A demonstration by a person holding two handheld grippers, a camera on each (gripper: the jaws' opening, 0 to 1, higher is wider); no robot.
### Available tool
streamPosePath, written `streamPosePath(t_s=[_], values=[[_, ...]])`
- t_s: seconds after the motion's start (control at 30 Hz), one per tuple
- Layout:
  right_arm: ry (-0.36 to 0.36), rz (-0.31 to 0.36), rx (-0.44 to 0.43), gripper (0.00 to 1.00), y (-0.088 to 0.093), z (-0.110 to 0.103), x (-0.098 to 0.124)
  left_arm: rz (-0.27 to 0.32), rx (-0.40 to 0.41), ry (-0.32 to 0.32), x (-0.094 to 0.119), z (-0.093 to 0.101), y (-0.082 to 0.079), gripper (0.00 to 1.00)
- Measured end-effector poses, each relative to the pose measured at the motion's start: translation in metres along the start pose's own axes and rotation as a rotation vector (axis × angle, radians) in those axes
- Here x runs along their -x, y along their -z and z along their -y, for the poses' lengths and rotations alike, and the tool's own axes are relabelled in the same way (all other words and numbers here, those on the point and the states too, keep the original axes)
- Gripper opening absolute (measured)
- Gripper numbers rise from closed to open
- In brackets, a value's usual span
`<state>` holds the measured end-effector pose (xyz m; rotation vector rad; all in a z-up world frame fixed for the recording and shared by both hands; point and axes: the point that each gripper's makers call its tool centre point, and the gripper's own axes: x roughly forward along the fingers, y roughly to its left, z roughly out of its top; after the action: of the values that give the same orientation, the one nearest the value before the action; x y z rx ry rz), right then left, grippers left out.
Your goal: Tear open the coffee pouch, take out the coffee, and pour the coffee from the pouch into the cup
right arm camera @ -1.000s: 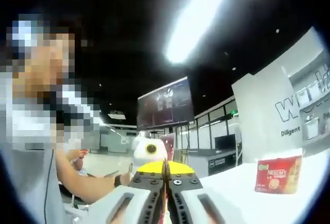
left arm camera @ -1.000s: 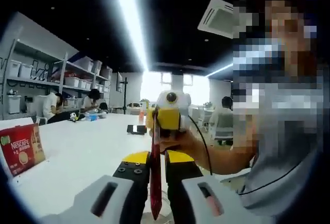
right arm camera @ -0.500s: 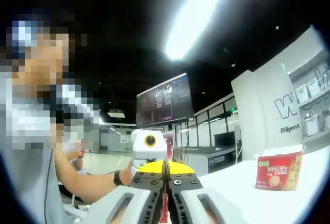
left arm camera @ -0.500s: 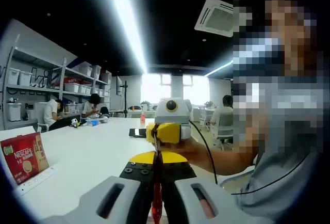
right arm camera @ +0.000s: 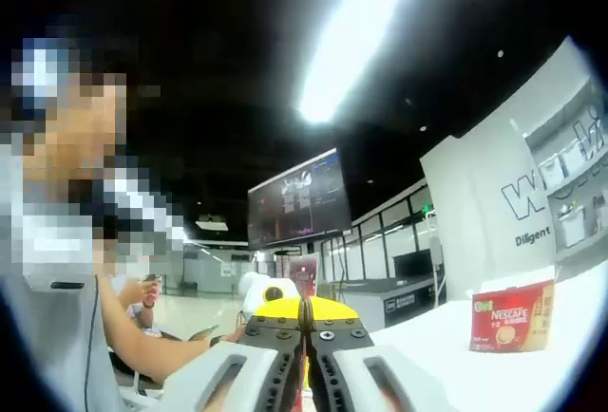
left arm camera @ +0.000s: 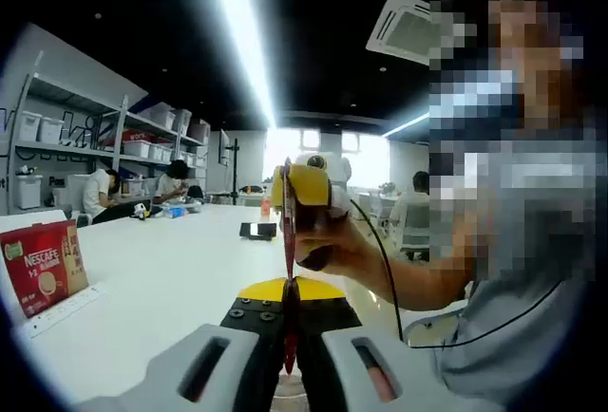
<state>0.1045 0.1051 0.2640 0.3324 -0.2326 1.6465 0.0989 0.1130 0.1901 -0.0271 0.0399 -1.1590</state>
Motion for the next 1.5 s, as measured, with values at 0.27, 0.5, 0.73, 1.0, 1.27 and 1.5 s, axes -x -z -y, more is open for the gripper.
streamPosePath(t_s=[0.27,0.5,0.73,1.0,1.27,1.5], values=[[0.01,-0.034,-0.01,0.0,0.016,0.006,-0.002,0.004,0.006,-0.015,-0.004,-0.004,-0.033,0.12],[-0.002,-0.059,0.002,0.0,0.018,-0.005,-0.007,-0.042,-0.054,0.013,-0.009,0.001,-0.043,0.06],[0.007,-0.096,0.031,0.0,0.02,-0.006,-0.008,0.006,-0.053,0.035,-0.005,0.003,-0.039,0.04],[0.013,-0.086,0.024,0.0,0.014,-0.003,-0.011,-0.038,-0.061,0.016,-0.001,0.001,-0.022,0.04],[0.016,-0.068,0.03,0.0,0.006,-0.003,-0.011,-0.064,-0.043,0.011,0.006,0.001,-0.001,0.04],[0.012,-0.062,0.039,0.0,0.001,-0.004,-0.011,-0.059,-0.03,0.008,0.011,0.004,0.007,0.04]])
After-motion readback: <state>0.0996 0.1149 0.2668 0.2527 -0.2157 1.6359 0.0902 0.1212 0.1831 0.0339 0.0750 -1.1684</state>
